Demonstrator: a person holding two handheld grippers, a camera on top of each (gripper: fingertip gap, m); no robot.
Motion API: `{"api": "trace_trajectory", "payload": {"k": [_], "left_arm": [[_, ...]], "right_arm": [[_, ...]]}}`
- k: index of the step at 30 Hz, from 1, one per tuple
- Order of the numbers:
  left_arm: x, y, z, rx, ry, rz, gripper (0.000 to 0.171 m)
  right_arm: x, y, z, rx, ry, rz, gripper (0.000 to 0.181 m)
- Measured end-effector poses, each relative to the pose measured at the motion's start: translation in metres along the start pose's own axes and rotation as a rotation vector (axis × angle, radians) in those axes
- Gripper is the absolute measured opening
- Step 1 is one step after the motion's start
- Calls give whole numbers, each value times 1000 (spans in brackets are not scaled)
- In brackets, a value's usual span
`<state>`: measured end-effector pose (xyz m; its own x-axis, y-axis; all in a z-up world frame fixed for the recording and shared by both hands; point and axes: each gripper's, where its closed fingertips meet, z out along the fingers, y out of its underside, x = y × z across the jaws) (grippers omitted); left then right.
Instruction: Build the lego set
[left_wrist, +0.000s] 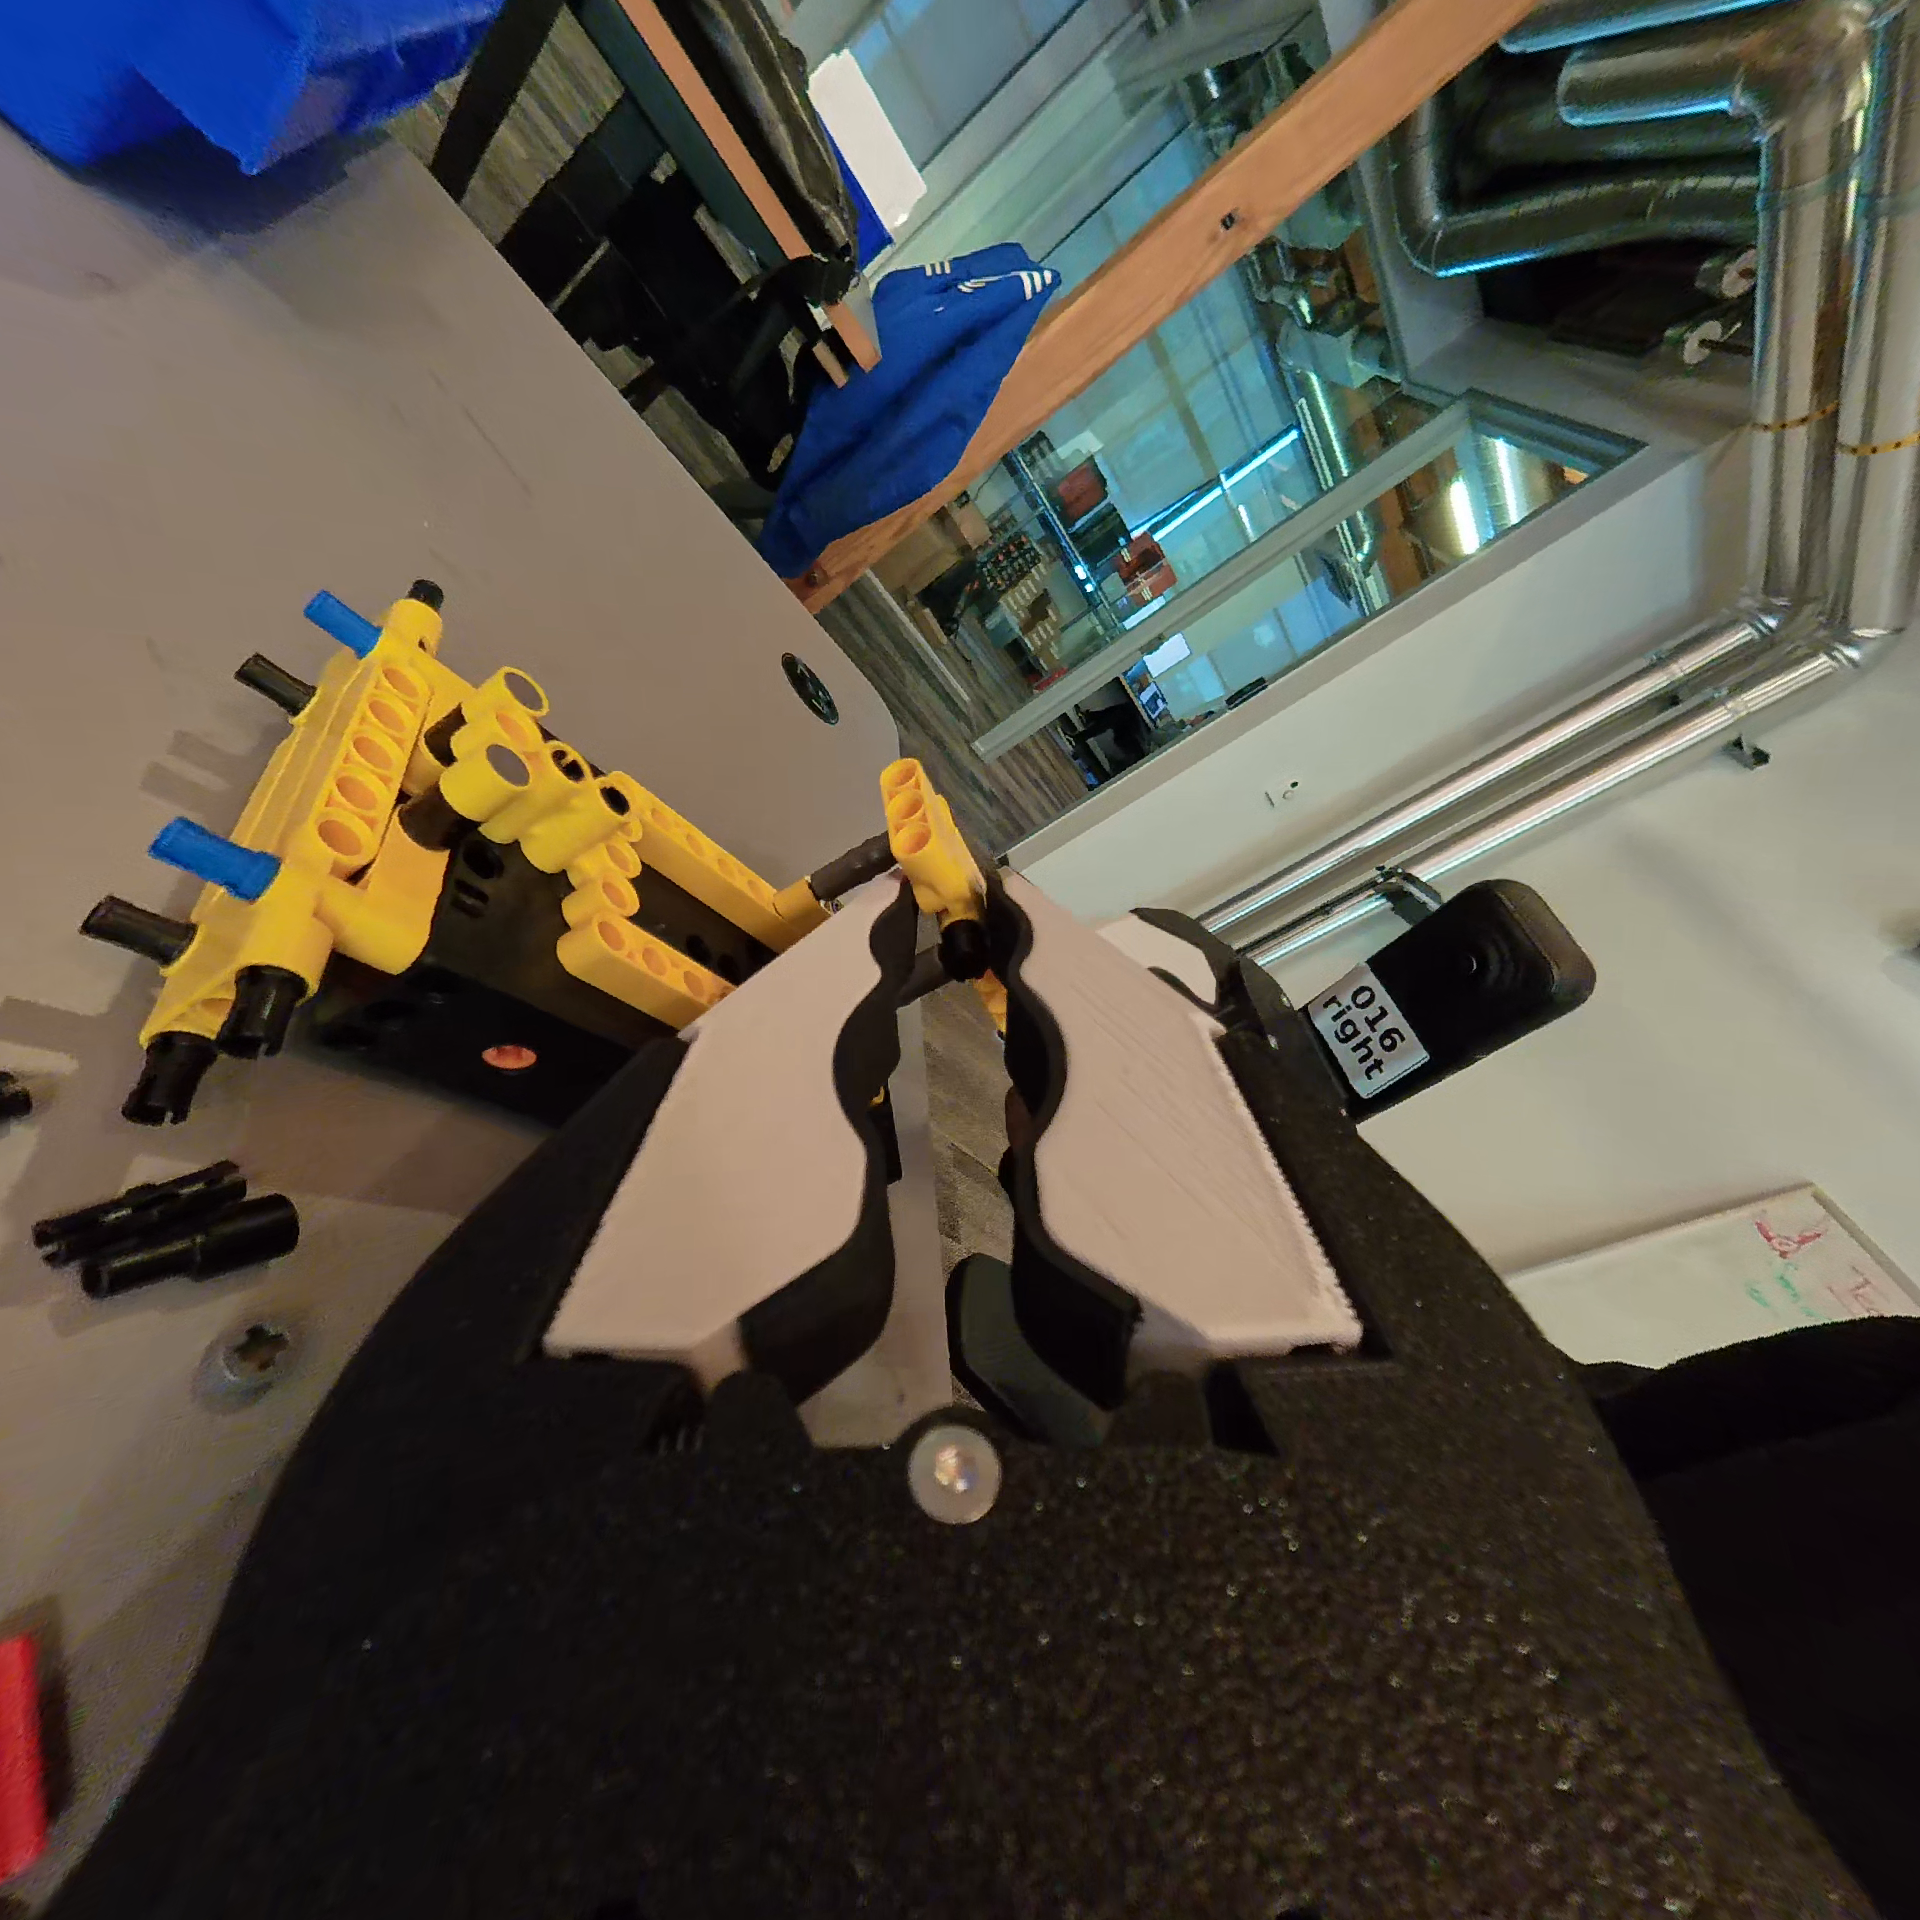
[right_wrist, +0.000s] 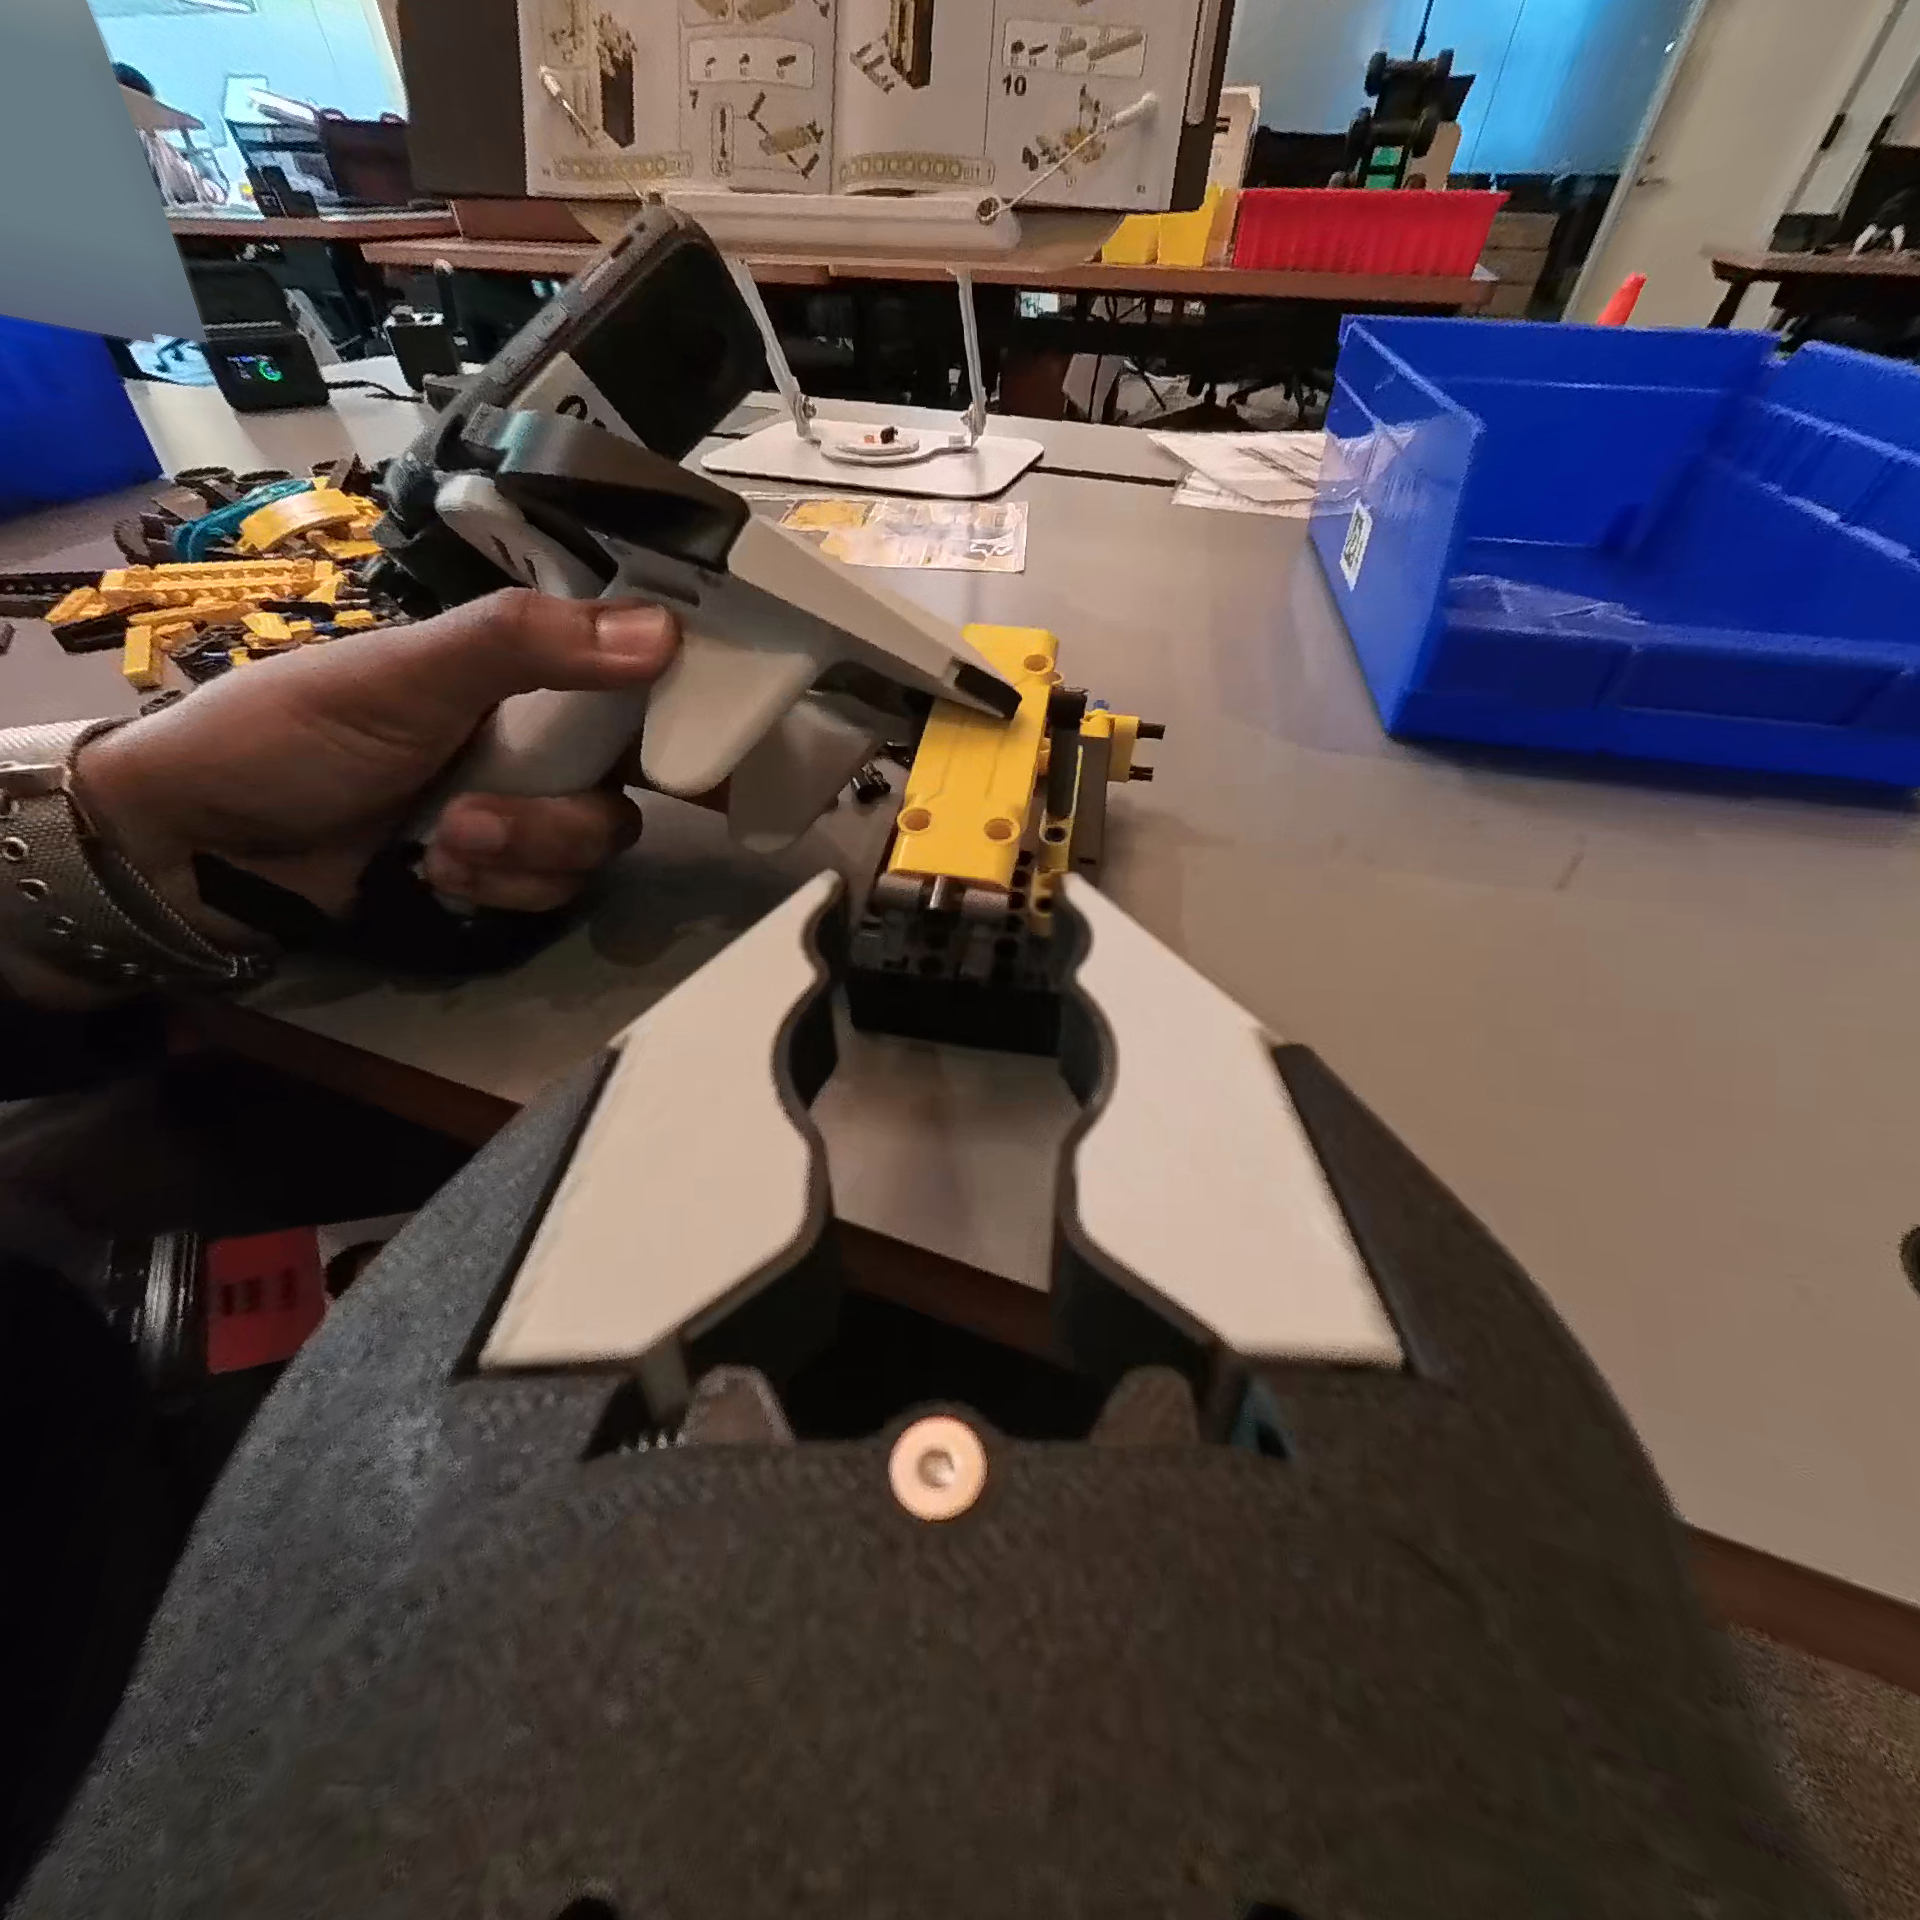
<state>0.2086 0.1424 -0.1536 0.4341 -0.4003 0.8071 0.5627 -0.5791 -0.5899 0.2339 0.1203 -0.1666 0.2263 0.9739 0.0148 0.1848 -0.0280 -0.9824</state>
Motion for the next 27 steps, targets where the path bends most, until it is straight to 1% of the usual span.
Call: {"api": "trace_trajectory", "payload": {"k": [1,4,6,7,9,10,16,25,27], "left_arm": [[0,0,0,0,3,-4,12],[0,0,0,1,1,-1,12],[0,0,0,1,3,-3,12],[0,0,0,1,3,-3,12],[0,0,0,2,1,0,12],[0,0,0,2,0,0,12],[0,0,0,1,2,-1,12],[0,0,0,2,10,-15,11],[0,0,0,4,8,-14,11]], "right_arm": [[2,1,-2,-10,8,-9,42],[7,14,-7,-98,52,-30,43],[6,22,-10,-145,63,-31,42],[5,22,-12,-152,71,-34,37],[3,21,-15,-153,83,-44,26],[2,20,-15,-152,87,-49,24],[-1,19,-11,-154,74,-30,19],[5,17,-9,-173,82,-36,2],[6,18,-8,-181,78,-35,3]]}}
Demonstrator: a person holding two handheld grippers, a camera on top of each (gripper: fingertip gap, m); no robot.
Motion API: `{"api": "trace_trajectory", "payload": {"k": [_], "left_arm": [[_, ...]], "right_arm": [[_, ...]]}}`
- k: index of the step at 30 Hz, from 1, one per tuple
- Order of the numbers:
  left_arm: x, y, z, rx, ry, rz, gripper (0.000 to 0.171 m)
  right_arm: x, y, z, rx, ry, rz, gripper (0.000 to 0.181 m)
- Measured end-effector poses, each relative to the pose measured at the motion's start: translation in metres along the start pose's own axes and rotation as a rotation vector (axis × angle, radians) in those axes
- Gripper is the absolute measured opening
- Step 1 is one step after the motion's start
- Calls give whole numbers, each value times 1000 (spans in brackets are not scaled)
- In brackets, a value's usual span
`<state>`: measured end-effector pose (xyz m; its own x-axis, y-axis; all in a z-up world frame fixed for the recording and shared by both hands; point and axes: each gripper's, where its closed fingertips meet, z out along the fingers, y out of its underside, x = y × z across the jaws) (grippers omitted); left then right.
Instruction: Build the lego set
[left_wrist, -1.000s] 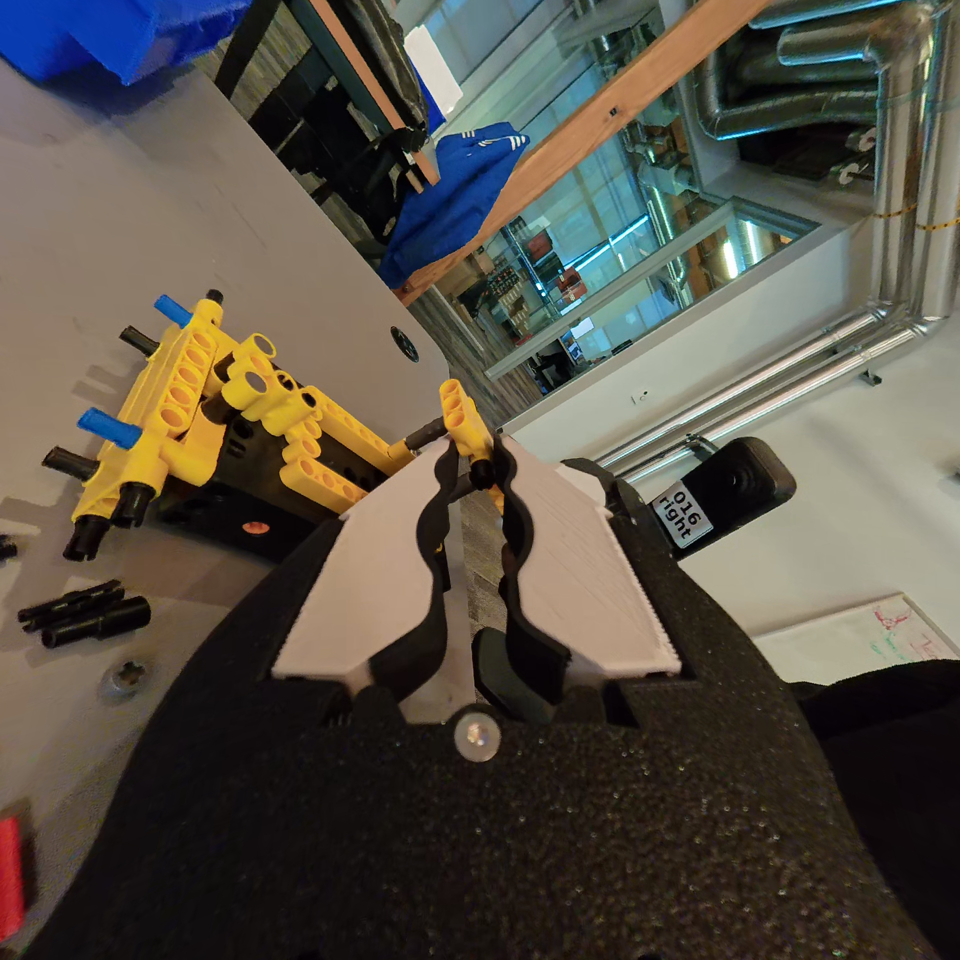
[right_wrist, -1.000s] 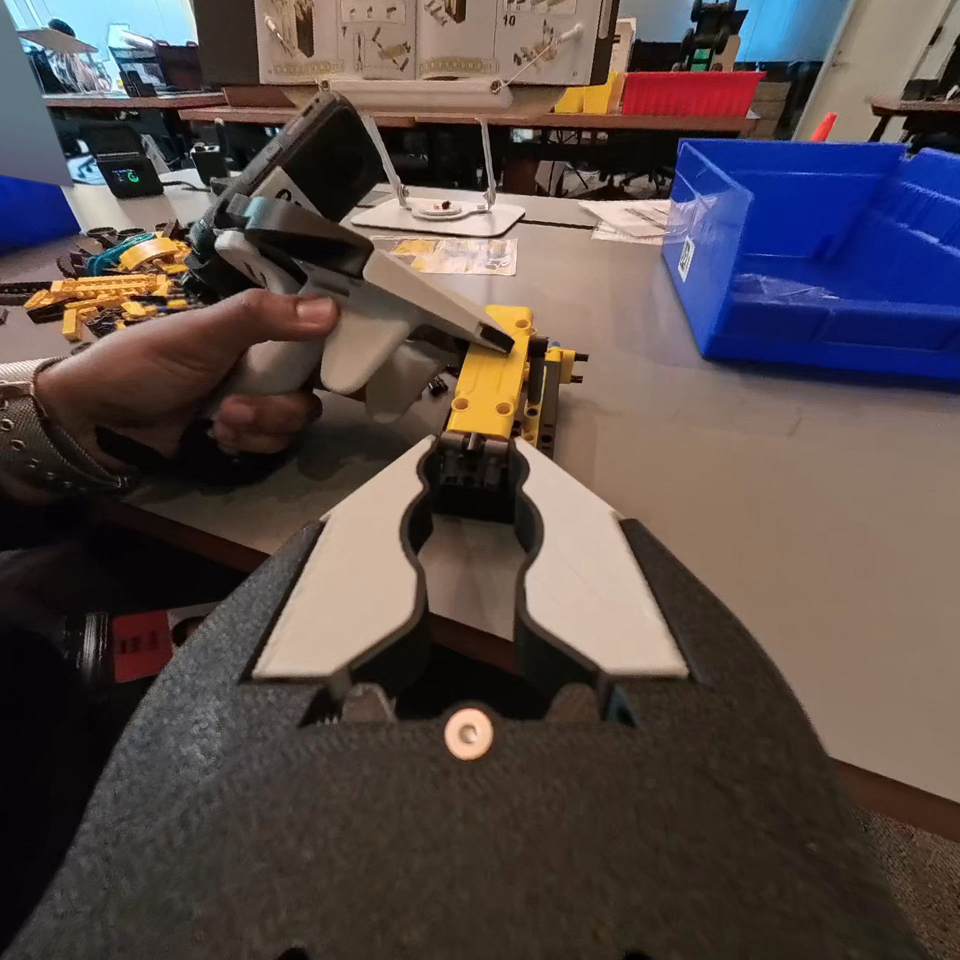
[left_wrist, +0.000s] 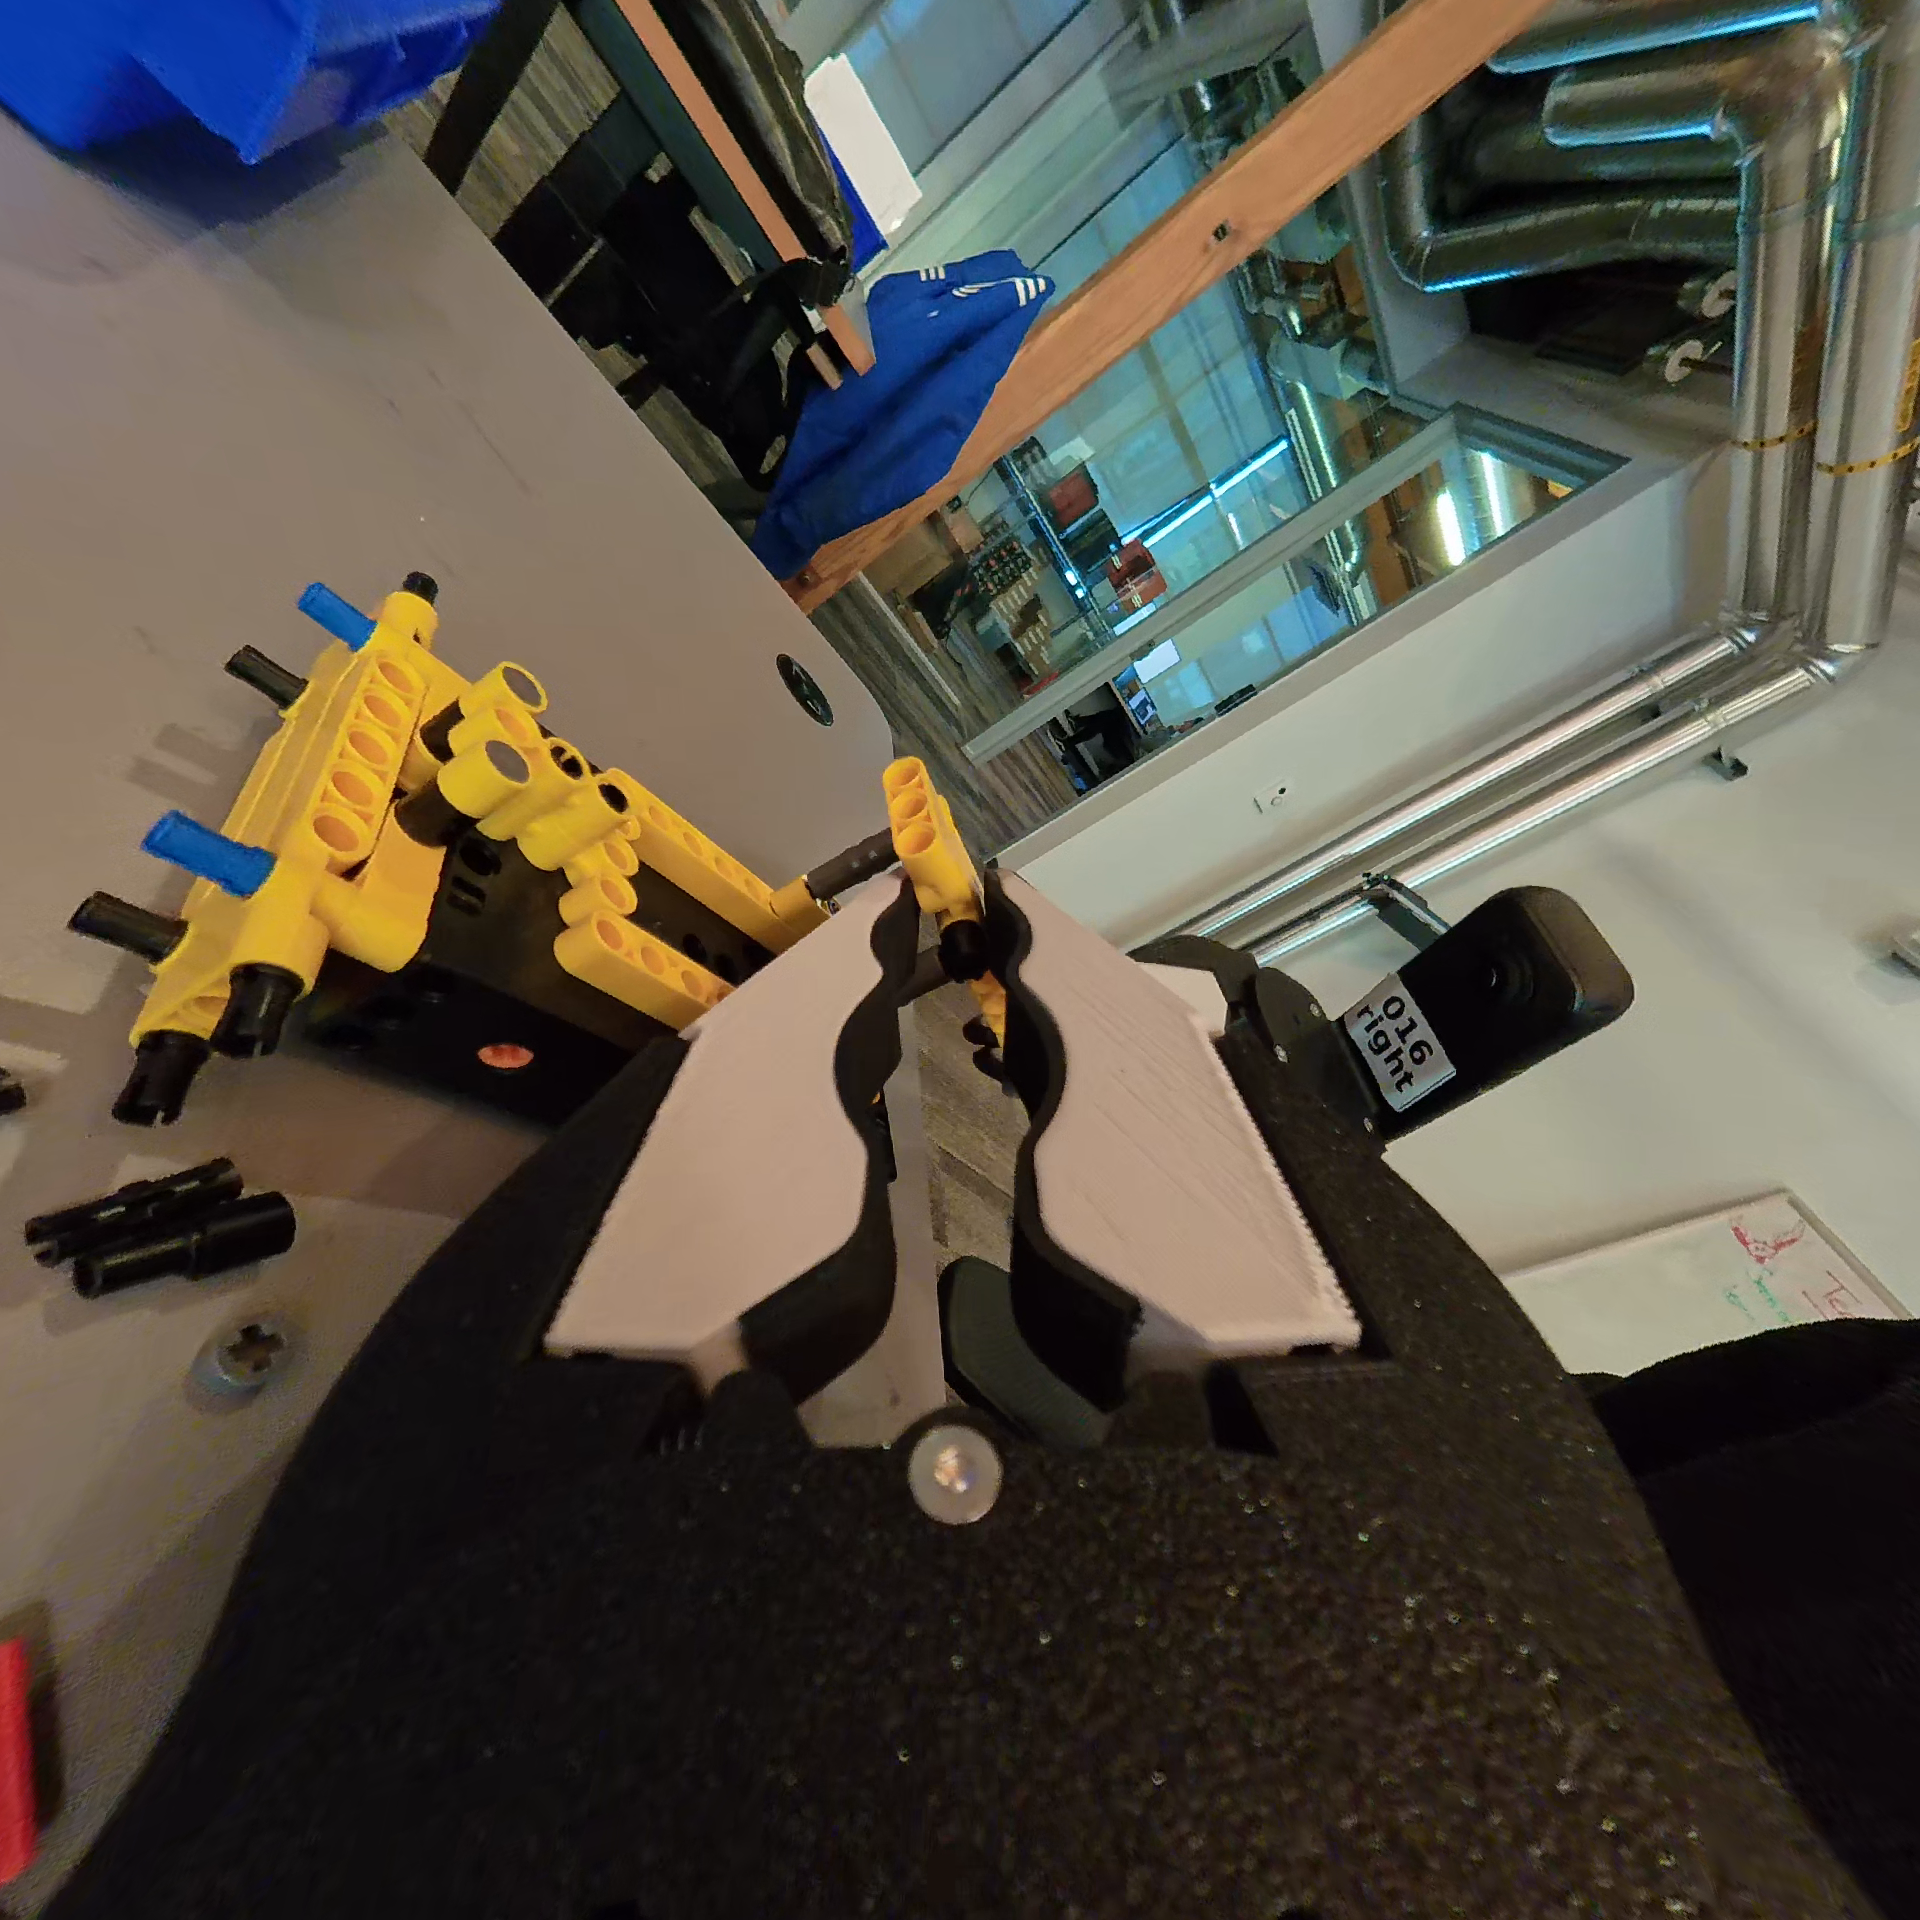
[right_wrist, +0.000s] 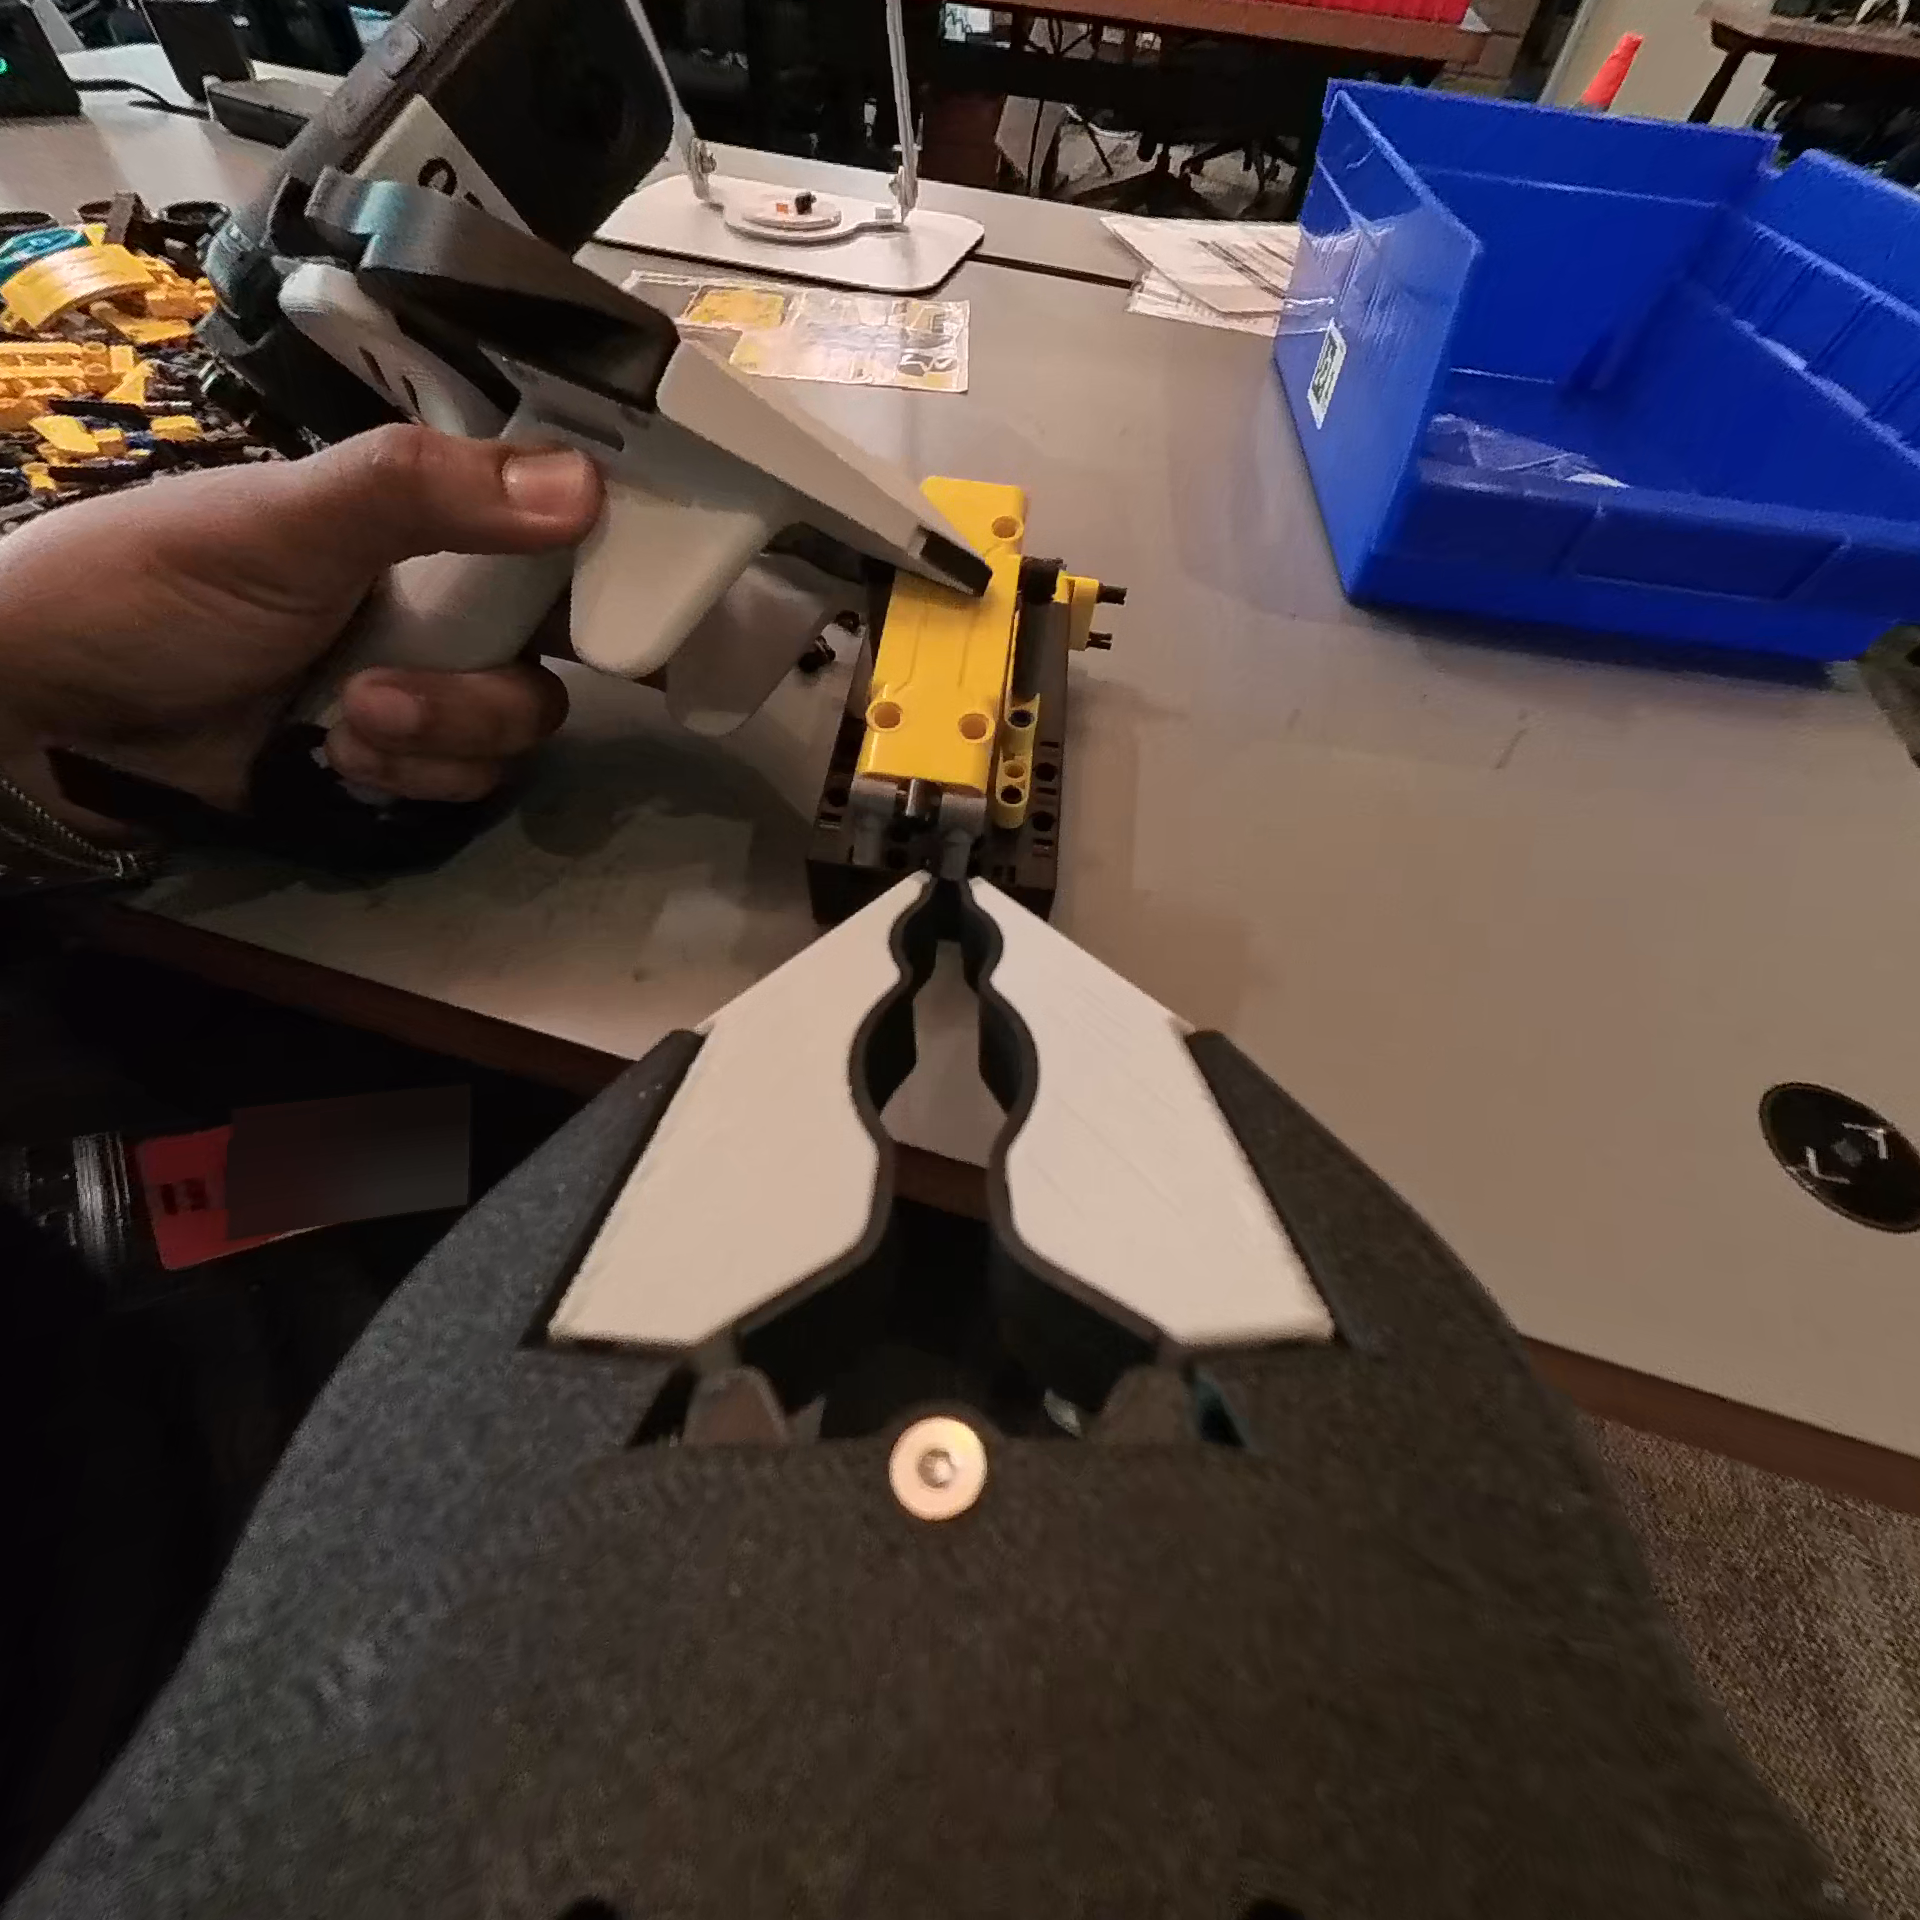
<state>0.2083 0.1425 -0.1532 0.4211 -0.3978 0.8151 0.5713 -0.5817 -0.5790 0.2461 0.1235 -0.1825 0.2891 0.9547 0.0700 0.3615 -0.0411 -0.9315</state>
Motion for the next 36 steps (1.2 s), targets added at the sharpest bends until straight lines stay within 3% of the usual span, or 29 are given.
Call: {"api": "trace_trajectory", "payload": {"k": [8,13,19,22,25,28,31,36], "left_arm": [[0,0,0,-3,7,-11,11],[1,-1,-1,-8,25,-29,11],[2,0,0,-15,42,-44,11],[2,-1,-1,-7,26,-23,12],[10,-9,-12,72,7,29,37],[27,-10,-36,150,-44,89,48],[39,16,-42,103,-143,216,48],[23,53,-23,-25,-370,445,47]], "right_arm": [[0,1,3,-6,-15,-45,2],[2,-1,-3,11,-99,-76,9],[6,-11,-8,68,-437,-26,23],[4,-9,-8,-9,-662,-6,23],[-1,-9,-7,-91,-833,-42,23],[0,-11,-3,-117,-914,-103,23],[-2,-3,-3,-149,-1012,-164,22],[-6,-4,-3,-155,-1138,-145,21]]}}
